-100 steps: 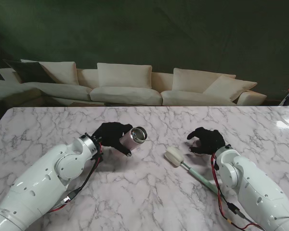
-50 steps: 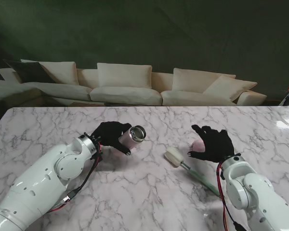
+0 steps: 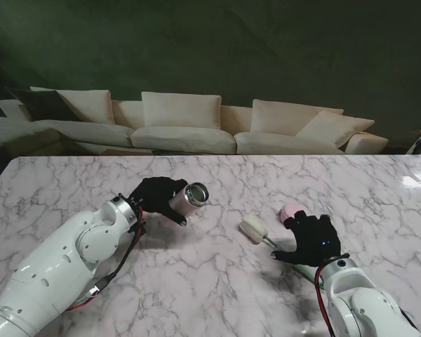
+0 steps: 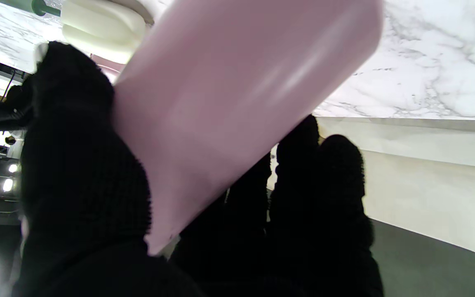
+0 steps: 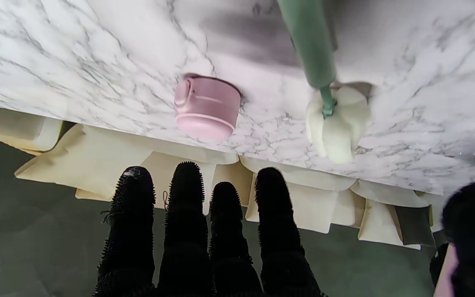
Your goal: Clean the thermos with cup brush
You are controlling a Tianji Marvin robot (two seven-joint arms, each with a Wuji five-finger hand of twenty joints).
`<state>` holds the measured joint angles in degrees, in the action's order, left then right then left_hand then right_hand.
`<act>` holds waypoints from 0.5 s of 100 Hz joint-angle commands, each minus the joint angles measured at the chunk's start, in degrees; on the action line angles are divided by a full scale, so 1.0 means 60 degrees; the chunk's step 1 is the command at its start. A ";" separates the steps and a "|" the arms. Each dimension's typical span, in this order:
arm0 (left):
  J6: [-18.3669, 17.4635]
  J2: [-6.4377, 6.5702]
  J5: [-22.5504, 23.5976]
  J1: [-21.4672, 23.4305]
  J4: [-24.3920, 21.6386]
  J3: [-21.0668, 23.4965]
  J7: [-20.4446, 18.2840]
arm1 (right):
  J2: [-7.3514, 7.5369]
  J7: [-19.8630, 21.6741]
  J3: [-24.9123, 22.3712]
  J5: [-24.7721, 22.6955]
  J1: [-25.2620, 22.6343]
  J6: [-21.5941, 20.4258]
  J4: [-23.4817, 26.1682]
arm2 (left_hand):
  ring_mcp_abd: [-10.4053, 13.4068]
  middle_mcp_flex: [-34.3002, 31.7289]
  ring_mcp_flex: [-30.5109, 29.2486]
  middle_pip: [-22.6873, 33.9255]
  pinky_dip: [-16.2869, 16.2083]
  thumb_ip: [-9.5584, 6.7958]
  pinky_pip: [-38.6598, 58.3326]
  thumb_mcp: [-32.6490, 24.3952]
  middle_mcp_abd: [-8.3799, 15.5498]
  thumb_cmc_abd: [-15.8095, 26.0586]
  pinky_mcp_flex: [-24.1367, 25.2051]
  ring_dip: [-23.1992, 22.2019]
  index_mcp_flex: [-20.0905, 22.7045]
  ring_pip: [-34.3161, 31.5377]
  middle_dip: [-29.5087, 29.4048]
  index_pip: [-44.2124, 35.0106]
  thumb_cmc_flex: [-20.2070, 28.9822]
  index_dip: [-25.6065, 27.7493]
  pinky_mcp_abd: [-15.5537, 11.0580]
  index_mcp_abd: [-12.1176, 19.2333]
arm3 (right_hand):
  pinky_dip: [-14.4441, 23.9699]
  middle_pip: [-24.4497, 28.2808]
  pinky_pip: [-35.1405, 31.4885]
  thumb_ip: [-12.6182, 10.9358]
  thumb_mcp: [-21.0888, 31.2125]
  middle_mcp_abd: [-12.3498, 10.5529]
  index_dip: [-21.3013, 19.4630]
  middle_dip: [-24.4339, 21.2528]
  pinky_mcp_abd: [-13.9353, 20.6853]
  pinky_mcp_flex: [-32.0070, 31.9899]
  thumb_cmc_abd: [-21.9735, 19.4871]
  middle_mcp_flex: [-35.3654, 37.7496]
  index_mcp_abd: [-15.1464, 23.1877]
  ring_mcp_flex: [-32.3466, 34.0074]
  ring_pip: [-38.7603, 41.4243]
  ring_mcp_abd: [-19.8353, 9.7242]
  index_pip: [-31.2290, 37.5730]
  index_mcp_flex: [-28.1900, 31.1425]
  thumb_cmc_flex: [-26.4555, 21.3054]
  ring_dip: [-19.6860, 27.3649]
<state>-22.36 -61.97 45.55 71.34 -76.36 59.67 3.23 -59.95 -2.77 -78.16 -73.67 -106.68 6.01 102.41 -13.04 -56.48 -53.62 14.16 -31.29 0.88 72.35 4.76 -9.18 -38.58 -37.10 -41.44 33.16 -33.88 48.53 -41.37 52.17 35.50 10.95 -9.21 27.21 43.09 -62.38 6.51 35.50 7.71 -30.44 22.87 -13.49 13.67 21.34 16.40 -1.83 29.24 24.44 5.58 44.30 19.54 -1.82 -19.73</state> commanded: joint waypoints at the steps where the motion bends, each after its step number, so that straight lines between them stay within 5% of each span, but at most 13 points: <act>1: -0.0027 0.0034 0.0024 0.0038 -0.0158 0.0040 -0.0172 | -0.0009 0.0042 0.0102 -0.0039 -0.0140 0.0170 -0.0222 | 0.0206 -0.0266 -0.0480 0.0914 -0.0180 -0.0727 0.0371 -0.4011 0.0621 0.3363 -0.0051 -0.0367 0.0800 -0.1264 0.0387 -0.1054 0.3037 0.0368 -0.0909 0.1509 | 0.0043 0.0224 -0.0194 0.0085 0.0026 -0.0034 -0.0172 0.0087 0.0143 -0.0029 0.0148 -0.0094 0.0326 -0.0061 0.0136 0.0096 0.0236 0.0199 -0.0262 -0.0164; 24: -0.0013 0.0035 0.0015 0.0060 -0.0230 0.0043 -0.0212 | 0.0023 0.0122 0.0570 0.0002 0.0064 0.0707 -0.0837 | 0.0212 -0.0263 -0.0478 0.0924 -0.0180 -0.0722 0.0374 -0.4018 0.0632 0.3368 -0.0049 -0.0361 0.0797 -0.1267 0.0383 -0.1050 0.3038 0.0377 -0.0896 0.1506 | 0.0036 0.0046 -0.0425 -0.0051 -0.0848 -0.0038 -0.0244 -0.0037 0.0217 0.0017 -0.0268 -0.0245 0.0934 -0.0138 0.0310 0.0070 0.0424 0.0390 -0.1355 -0.0195; 50: 0.0028 0.0030 -0.0031 0.0063 -0.0247 -0.0001 -0.0243 | 0.0004 -0.0093 0.0982 0.0286 0.0470 0.1186 -0.1410 | 0.0201 -0.0265 -0.0488 0.0944 -0.0182 -0.0717 0.0388 -0.4030 0.0613 0.3366 -0.0058 -0.0359 0.0801 -0.1280 0.0380 -0.1043 0.3034 0.0378 -0.0905 0.1493 | 0.0124 0.0155 -0.0611 -0.0119 -0.0903 -0.0053 -0.0324 -0.0034 0.0168 0.0043 -0.0233 -0.0271 0.1215 -0.0118 0.0506 0.0068 0.0616 0.0510 -0.2013 -0.0275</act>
<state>-22.27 -61.69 45.56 71.92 -77.39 59.69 2.56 -59.75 -3.06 -72.49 -72.22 -104.21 12.47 94.52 -13.04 -56.48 -53.62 14.16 -31.29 0.88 72.39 4.76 -9.18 -38.58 -37.10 -41.46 33.16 -34.19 48.53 -41.37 52.17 35.50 10.95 -9.22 27.21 43.09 -64.68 6.50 30.80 7.63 -31.15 22.93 -12.83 13.77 21.24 16.29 3.61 29.18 26.42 5.58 46.01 20.83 -12.64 -20.46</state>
